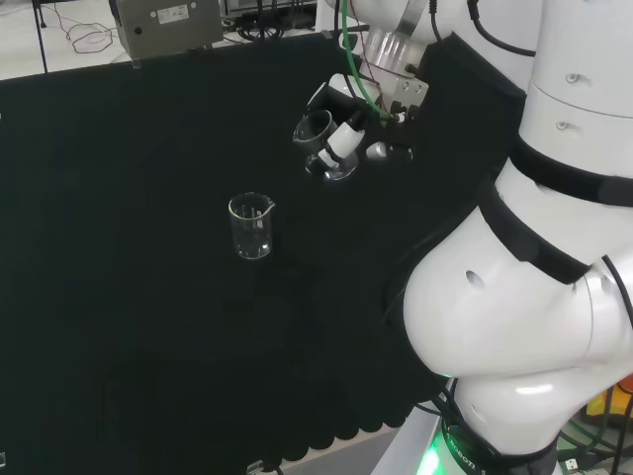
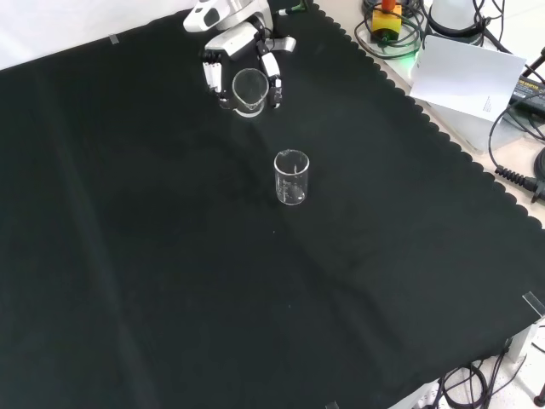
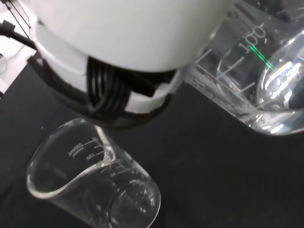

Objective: Pour the water from the handheld beaker into the one on the table.

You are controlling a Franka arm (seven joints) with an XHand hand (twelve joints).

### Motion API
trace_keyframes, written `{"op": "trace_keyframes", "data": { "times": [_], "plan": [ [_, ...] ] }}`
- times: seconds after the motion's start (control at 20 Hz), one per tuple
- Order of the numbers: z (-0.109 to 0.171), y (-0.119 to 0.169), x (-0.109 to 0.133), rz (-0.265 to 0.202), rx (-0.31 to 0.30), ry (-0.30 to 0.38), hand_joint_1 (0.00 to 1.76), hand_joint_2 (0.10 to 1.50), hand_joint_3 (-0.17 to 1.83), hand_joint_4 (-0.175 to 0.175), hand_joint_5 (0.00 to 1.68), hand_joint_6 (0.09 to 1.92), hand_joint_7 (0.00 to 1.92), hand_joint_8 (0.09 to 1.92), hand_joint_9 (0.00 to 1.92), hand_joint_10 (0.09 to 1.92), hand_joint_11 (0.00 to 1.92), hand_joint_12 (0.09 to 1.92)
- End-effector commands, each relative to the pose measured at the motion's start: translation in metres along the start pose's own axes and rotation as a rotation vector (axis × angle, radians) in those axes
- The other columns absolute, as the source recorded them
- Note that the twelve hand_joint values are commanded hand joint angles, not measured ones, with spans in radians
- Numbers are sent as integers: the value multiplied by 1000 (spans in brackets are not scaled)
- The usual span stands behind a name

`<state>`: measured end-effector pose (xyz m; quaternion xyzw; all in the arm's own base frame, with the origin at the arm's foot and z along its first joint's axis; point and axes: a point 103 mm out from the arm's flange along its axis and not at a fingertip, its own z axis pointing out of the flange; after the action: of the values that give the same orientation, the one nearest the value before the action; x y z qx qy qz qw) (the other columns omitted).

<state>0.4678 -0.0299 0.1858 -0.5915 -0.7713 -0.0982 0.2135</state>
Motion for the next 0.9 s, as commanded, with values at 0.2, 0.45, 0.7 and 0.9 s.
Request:
{"op": "trace_keyframes", "data": {
  "times": [0.2,0.45,0.7,0.9],
  "plan": [
    [11,-8,44,0,128,-114,1432,567,786,-175,1238,751,1228,689,1371,747,1208,694],
    [15,-8,57,26,183,-152,1432,565,789,-175,1236,755,1227,692,1368,754,1207,696],
    [21,-9,61,63,232,-199,1324,568,815,-175,1248,759,1300,730,1517,784,1213,726],
    [26,-8,62,78,273,-234,1319,567,819,-175,1248,761,1302,734,1529,785,1213,732]
  ]
}}
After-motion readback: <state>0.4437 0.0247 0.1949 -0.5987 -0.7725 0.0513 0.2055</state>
